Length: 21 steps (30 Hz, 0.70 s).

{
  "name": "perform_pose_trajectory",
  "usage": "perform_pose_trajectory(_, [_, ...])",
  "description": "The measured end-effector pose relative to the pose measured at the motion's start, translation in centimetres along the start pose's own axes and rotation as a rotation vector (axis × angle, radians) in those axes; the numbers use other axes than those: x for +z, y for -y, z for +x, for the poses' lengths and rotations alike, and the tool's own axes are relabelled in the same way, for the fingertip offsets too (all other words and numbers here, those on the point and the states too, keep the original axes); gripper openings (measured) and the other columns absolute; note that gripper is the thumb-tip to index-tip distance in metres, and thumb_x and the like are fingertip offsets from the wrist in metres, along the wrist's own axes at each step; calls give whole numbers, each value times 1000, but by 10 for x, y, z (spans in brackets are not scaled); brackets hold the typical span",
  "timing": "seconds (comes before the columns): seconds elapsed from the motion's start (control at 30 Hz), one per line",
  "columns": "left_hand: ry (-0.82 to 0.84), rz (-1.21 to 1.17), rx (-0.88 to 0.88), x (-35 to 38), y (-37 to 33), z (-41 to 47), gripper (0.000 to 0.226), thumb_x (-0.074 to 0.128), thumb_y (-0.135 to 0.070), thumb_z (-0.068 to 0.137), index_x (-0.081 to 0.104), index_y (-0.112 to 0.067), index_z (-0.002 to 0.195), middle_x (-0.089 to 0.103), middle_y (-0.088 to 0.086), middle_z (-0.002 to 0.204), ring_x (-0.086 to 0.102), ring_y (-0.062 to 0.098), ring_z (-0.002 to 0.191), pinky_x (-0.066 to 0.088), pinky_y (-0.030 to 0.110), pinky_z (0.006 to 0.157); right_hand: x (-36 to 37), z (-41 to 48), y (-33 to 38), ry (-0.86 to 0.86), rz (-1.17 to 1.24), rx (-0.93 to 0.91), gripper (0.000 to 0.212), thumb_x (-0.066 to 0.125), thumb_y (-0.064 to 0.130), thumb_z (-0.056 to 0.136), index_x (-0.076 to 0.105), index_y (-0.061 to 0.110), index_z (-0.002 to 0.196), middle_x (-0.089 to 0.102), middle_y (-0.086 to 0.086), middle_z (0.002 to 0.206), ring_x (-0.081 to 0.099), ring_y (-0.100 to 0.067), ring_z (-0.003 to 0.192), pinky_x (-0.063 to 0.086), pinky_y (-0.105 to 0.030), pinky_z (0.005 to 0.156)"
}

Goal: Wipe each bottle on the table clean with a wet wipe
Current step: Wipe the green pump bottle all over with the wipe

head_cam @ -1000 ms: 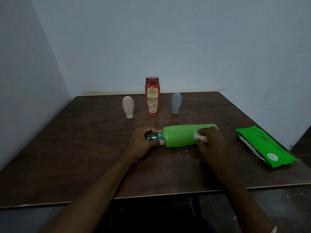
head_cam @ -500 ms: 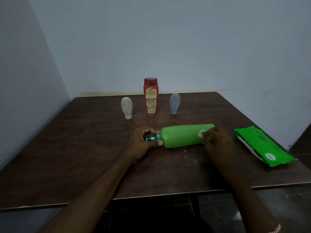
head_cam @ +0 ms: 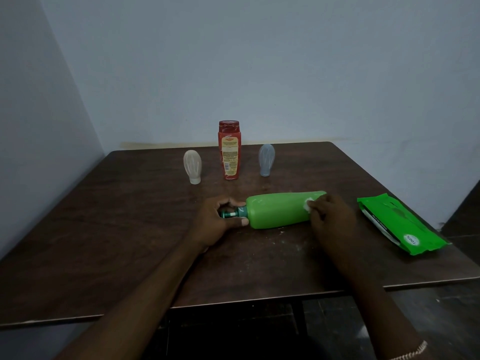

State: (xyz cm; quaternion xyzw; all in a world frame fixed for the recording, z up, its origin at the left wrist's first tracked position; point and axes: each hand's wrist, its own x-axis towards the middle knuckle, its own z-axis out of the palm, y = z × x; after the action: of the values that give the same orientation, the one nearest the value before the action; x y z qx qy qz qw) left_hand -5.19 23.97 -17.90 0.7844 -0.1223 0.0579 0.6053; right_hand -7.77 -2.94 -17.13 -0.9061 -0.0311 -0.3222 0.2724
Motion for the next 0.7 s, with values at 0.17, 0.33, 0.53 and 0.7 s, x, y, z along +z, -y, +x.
perform_pose_trajectory(0.17, [-7,5,3,-1,0,0,37,91,-6,64,76,-20,96,75,-4,99,72,16,90,60,42,83,10,8,18,48,-63,-80,11,67,3,85,75,1,92,62,-19,90,60,-35,77,46,-34,69])
perform_pose_trajectory(0.33, [-16,7,26,0,0,0,37,92,-7,64,76,-25,93,75,-2,99,72,18,90,60,42,82,11,2,21,17,-20,-81,10,65,6,88,73,1,84,58,-16,84,58,-33,71,45,-34,63])
perform_pose_trajectory(0.53, [-20,6,20,-1,1,1,37,92,-7,64,76,-24,93,75,-1,98,72,18,90,60,43,82,13,4,25,-5,-104,-107,3,68,-1,82,71,-2,82,59,-18,82,59,-33,67,47,-34,62])
perform_pose_trajectory(0.7, [-4,15,16,-1,3,0,38,92,-8,63,77,-21,95,75,0,101,72,20,92,60,46,84,5,-9,16,30,-60,-85,16,61,11,93,68,4,81,54,-7,84,53,-23,66,36,-27,61])
